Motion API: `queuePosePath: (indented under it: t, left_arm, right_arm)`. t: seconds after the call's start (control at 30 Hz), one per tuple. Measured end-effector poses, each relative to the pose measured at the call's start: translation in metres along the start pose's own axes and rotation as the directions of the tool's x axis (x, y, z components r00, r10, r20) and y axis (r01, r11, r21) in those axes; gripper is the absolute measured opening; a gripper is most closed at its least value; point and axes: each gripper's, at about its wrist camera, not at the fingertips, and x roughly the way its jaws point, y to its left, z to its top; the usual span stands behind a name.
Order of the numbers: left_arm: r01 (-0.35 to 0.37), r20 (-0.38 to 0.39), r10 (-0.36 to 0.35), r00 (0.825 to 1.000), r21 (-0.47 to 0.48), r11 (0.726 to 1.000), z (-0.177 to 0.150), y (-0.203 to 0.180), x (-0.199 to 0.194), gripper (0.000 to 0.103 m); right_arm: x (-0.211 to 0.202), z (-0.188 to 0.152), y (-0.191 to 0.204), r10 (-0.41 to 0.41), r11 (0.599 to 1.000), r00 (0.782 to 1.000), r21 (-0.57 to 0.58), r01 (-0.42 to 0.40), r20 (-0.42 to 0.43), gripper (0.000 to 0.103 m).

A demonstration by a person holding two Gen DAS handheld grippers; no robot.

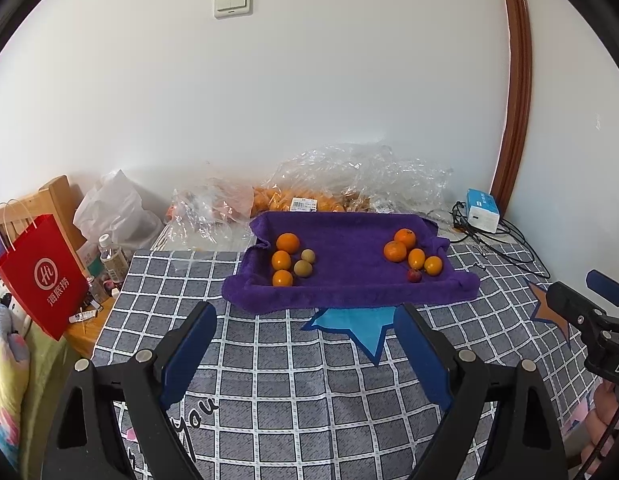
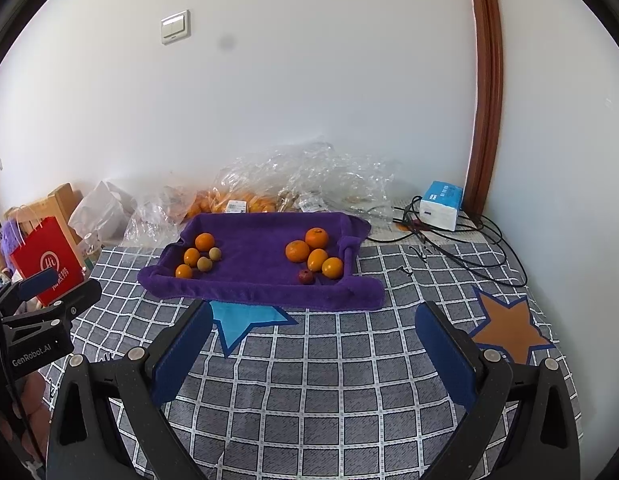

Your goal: Organize fruits

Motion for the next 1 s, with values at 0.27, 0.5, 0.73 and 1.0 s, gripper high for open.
queuePosePath:
  t: [0.27, 0.5, 0.73, 1.0]
  left_arm:
    - [0.0, -0.002, 0.0, 1.0, -0.006, 1.0, -0.0004, 0.0017, 0.0003, 0.09]
    - [0.002, -0.003, -0.002, 1.0, -0.009, 1.0, 0.0, 0.0041, -0.0001, 0.09]
    - [0.002, 0.001, -0.002, 1.0, -0.005, 1.0, 0.0009, 0.002, -0.0013, 0.09]
    - [0.003, 0.007, -0.003, 1.0, -0.009, 1.0, 0.0012, 0.001, -0.0028, 0.09]
  right_arm:
    - [-0.0001, -0.0013, 0.0008, -0.001, 1.0, 1.0, -0.001, 0.001, 0.0, 0.1]
    - [-0.0007, -0.0008, 0.0005, -0.004, 1.0, 1.0, -0.004, 0.004, 0.001, 0.1]
    - [-0.0007, -0.0009, 0.0009, -0.005, 1.0, 1.0, -0.005, 0.005, 0.002, 0.1]
    - [-0.0017, -0.0003, 0.001, -0.003, 1.0, 1.0, -0.006, 0.003, 0.004, 0.1]
